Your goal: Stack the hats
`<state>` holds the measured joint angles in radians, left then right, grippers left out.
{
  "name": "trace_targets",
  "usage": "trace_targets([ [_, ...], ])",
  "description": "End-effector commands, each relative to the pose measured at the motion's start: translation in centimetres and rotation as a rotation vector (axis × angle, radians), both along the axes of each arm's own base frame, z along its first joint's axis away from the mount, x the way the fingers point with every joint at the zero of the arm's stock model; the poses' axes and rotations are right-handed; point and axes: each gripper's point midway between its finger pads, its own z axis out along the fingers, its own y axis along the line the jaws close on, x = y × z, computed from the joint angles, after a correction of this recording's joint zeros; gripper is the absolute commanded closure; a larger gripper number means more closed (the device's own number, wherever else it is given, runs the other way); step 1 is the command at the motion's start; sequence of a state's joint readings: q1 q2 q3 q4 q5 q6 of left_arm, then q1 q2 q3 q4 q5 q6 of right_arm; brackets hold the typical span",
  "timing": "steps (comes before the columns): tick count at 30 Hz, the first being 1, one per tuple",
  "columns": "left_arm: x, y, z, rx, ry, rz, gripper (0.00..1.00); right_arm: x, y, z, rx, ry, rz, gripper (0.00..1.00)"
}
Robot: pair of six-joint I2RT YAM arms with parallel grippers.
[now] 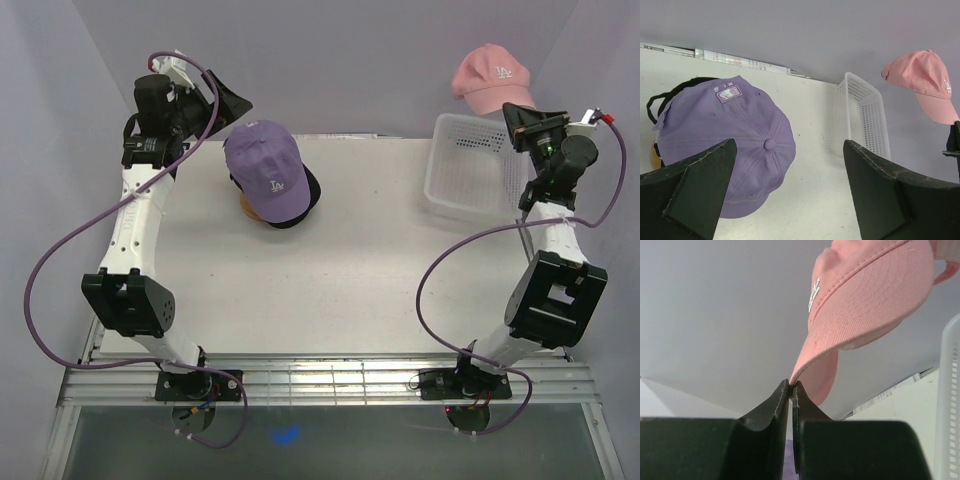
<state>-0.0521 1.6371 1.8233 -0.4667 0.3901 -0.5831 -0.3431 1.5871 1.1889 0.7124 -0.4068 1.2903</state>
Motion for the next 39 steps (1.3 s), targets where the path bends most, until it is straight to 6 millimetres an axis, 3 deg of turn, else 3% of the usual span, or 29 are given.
trace_targets([
  [1, -2.3, -0.4, 3.7, -0.019, -0.083, -0.019, 0.02, -2.4, 3.4, 6.3, -0.073, -0.154, 0.067, 0.92],
  [6, -3.3, -0.8, 5.7, -0.043, -0.114, -0.043, 0.02, -3.6, 9.5, 10.2, -0.086, -0.223, 0.163, 0.92],
  [7, -3.5, -1.0, 5.9, -0.051, -0.112, -0.049, 0.02, -3.7, 10.6, 10.5, -0.086, -0.23, 0.18, 0.92],
  [8, -3.7, -1.2, 6.1, -0.057, -0.114, -0.061, 0.02, -3.9, 12.9, 10.9, -0.079, -0.234, 0.222, 0.92],
  [10, -4.1, -1.2, 6.4, -0.061, -0.115, -0.062, 0.03, -4.1, 15.0, 11.7, -0.07, -0.255, 0.237, 0.92],
  [11, -4.2, -1.2, 6.5, -0.064, -0.116, -0.06, 0.03, -4.8, 17.8, 12.0, -0.062, -0.262, 0.292, 0.92],
  [13, -4.9, -1.1, 7.0, -0.065, -0.126, -0.059, 0.03, -4.9, 20.0, 12.5, -0.057, -0.274, 0.302, 0.92],
  [14, -5.0, -1.0, 7.2, -0.069, -0.129, -0.057, 0.03, -5.3, 22.5, 12.3, -0.05, -0.275, 0.349, 0.92],
  [16, -5.6, -1.2, 7.8, -0.074, -0.14, -0.062, 0.03, -5.4, 24.8, 12.9, -0.031, -0.29, 0.371, 0.92],
  [17, -5.7, -1.2, 7.9, -0.076, -0.14, -0.062, 0.03, -5.5, 27.6, 12.1, -0.021, -0.277, 0.425, 0.92],
  [19, -6.2, -1.1, 8.3, -0.079, -0.147, -0.057, 0.03, -6.7, 31.1, 13.0, 0.002, -0.308, 0.484, 0.92],
  [20, -6.3, -1.1, 8.3, -0.079, -0.147, -0.057, 0.03, -6.3, 32.6, 12.3, -0.001, -0.3, 0.5, 0.92],
  [22, -6.6, -1.0, 8.4, -0.079, -0.15, -0.051, 0.03, -6.8, 34.5, 12.9, 0.007, -0.325, 0.516, 0.92],
  [23, -6.6, -0.9, 8.4, -0.077, -0.15, -0.05, 0.03, -7.0, 36.5, 12.1, 0.008, -0.314, 0.543, 0.92],
  [27, -6.9, -0.7, 8.8, -0.072, -0.157, -0.039, 0.03, -7.4, 39.9, 11.3, 0.022, -0.308, 0.579, 0.92],
  [31, -6.9, -0.5, 9.1, -0.058, -0.166, -0.028, 0.03, -8.5, 42.3, 8.5, 0.036, -0.273, 0.612, 0.92],
  [36, -6.5, -0.7, 8.0, -0.054, -0.142, -0.039, 0.03, -9.8, 42.6, 5.2, 0.085, -0.243, 0.622, 0.92],
  [39, -6.1, -0.7, 7.2, -0.05, -0.127, -0.044, 0.03, -10.4, 42.8, 4.3, 0.097, -0.229, 0.625, 0.92],
])
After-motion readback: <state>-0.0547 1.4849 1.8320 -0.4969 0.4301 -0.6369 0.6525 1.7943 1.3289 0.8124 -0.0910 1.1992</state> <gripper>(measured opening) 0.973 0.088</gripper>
